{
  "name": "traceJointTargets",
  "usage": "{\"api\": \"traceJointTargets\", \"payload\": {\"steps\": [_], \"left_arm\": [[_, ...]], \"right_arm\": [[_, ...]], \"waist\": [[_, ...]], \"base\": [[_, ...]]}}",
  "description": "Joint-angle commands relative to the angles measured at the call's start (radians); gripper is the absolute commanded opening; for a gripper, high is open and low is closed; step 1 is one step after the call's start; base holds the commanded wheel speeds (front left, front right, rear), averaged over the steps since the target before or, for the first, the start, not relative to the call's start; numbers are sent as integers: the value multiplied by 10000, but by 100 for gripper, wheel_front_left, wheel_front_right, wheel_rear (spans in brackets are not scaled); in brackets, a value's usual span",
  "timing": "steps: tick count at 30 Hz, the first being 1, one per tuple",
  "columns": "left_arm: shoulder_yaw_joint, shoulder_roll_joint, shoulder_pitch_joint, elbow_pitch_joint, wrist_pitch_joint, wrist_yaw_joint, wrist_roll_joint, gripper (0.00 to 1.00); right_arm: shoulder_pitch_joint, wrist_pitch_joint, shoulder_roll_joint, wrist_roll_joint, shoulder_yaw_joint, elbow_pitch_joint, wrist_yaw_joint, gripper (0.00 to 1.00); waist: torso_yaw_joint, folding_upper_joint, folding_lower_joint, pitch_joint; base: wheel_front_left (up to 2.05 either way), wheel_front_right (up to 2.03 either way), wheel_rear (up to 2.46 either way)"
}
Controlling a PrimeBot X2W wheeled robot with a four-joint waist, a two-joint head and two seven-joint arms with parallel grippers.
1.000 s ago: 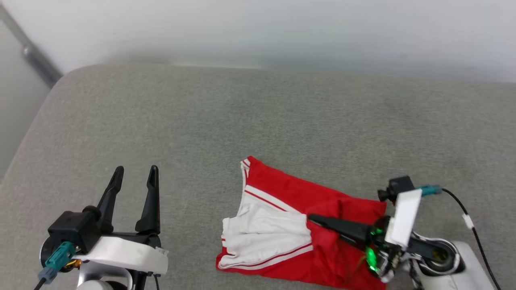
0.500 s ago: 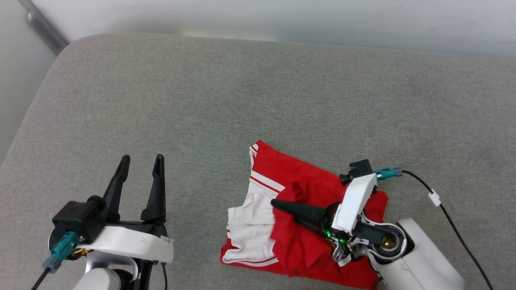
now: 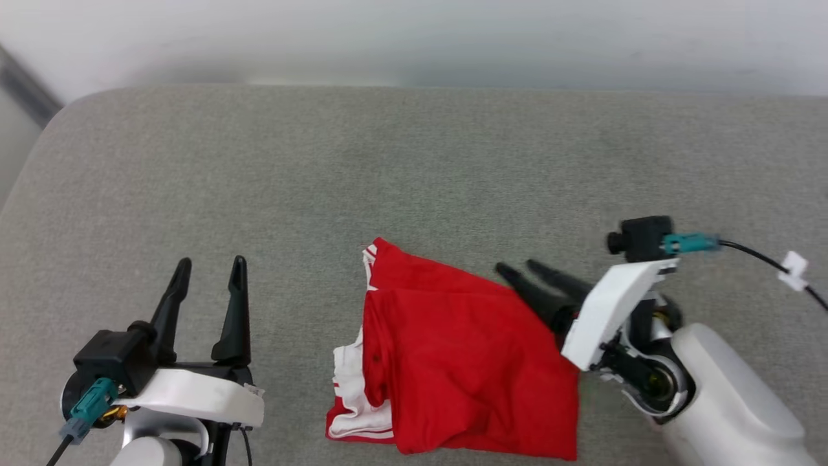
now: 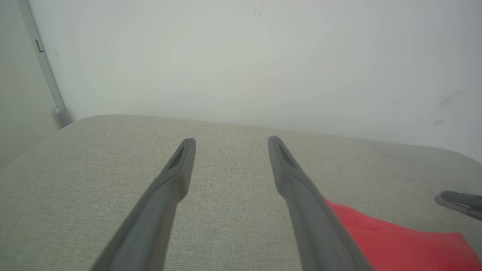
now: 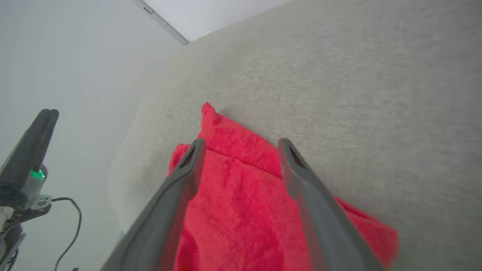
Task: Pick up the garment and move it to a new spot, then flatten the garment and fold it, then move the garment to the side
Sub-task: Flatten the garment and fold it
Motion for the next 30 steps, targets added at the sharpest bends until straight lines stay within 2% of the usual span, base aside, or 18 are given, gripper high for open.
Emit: {"api": "traceJointTargets", "payload": {"steps": [1, 6, 7, 9, 12, 16, 21, 30], "left_arm": [[75, 42, 135, -5, 5, 115, 66, 100], [165, 113, 387, -16, 24, 351, 102, 100], [165, 113, 387, -16, 24, 351, 102, 100], [214, 117, 523, -6, 20, 401, 30, 100], [285, 150, 643, 37, 8, 442, -11, 100], [357, 202, 796, 50, -9, 512, 3, 100], [429, 211, 1060, 61, -28, 607, 16, 100], [331, 274, 1690, -72, 57, 733, 61, 100]], "right_arm": [[27, -612, -210, -938, -183, 111, 0, 100], [497, -1818, -587, -3707, -1429, 353, 0, 100], [497, -1818, -587, -3707, -1429, 353, 0, 100], [742, -2245, -596, -4736, -2176, 155, 0, 100], [1299, -2829, -567, -6319, -3437, -530, -2, 100], [2150, -3393, -14, -7852, -4677, -2030, 0, 100], [3312, -3328, 755, -8595, -5191, -3708, -2, 100], [5072, -2681, 1275, -8755, -5125, -5361, -2, 100]], "waist": [[-261, 0, -1, -175], [-688, 0, -1, -398], [-688, 0, -1, -398], [-854, 0, -1, -496], [-1044, 0, -1, -621], [-1231, 0, -1, -783], [-1385, 0, -1, -1134], [-1454, 0, -1, -1528]], "base": [[0, 0, 0], [0, 0, 0], [0, 0, 0], [0, 0, 0], [0, 0, 0], [0, 0, 0], [0, 0, 0], [0, 0, 0]]}}
